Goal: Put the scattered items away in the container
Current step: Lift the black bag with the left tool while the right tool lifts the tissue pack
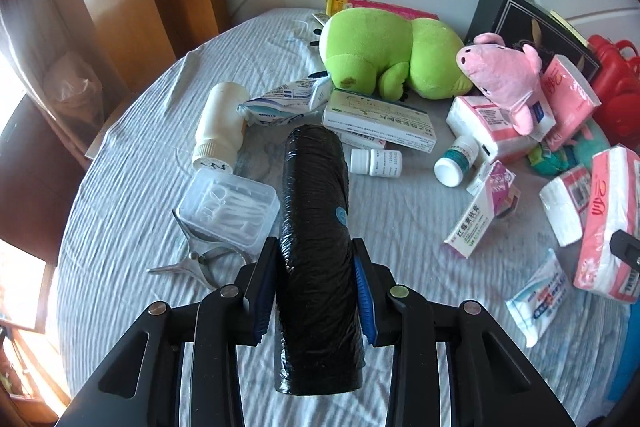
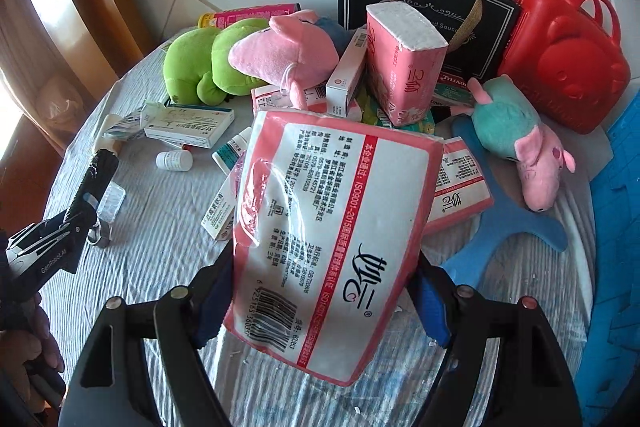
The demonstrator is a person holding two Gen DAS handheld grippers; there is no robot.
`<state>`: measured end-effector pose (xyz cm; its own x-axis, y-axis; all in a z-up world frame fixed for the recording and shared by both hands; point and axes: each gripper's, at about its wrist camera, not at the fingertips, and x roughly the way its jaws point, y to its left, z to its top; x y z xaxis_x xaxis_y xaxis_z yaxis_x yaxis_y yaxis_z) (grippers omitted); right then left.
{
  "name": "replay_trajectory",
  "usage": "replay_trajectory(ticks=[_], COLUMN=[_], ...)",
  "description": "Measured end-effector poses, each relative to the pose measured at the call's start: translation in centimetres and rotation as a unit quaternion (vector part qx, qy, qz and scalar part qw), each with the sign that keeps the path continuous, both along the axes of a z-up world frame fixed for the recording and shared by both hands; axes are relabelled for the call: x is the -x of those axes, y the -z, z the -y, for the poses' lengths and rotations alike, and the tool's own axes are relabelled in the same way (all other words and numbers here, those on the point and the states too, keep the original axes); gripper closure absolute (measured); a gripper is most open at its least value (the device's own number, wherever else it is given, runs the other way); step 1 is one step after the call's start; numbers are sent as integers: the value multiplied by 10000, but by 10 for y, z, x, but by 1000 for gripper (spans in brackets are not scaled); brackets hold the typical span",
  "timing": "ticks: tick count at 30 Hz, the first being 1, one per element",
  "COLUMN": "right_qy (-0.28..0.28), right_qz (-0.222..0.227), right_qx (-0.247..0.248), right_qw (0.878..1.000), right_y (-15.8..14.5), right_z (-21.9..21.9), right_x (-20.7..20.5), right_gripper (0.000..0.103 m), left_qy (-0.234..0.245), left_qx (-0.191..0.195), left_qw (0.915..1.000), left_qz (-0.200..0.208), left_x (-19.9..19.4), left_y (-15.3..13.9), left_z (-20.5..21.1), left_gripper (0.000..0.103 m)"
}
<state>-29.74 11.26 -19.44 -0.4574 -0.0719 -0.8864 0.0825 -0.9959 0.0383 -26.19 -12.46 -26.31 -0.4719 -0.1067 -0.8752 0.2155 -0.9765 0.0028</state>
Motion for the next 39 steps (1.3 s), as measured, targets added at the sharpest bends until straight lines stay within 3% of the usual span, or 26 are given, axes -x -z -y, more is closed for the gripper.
replay_trajectory(ticks=[18, 28, 39], right_qy=[-552, -777, -715], right_qz=[-906, -1267, -1636], right_qx=[633, 855, 958], right_qw=[9923, 9852, 9793], right_y=[-112, -162, -200], right_z=[-15, -53, -125], right_x=[-72, -114, -151], right_gripper=[26, 26, 26], left_qy=[-166, -117, 172], left_qx=[81, 117, 126], left_qw=[9962, 9927, 9849], left_qz=[-854, -1191, -1721], left_x=[-66, -96, -118], left_y=[-115, -165, -225], left_z=[4, -32, -103], left_gripper=[69, 69, 69])
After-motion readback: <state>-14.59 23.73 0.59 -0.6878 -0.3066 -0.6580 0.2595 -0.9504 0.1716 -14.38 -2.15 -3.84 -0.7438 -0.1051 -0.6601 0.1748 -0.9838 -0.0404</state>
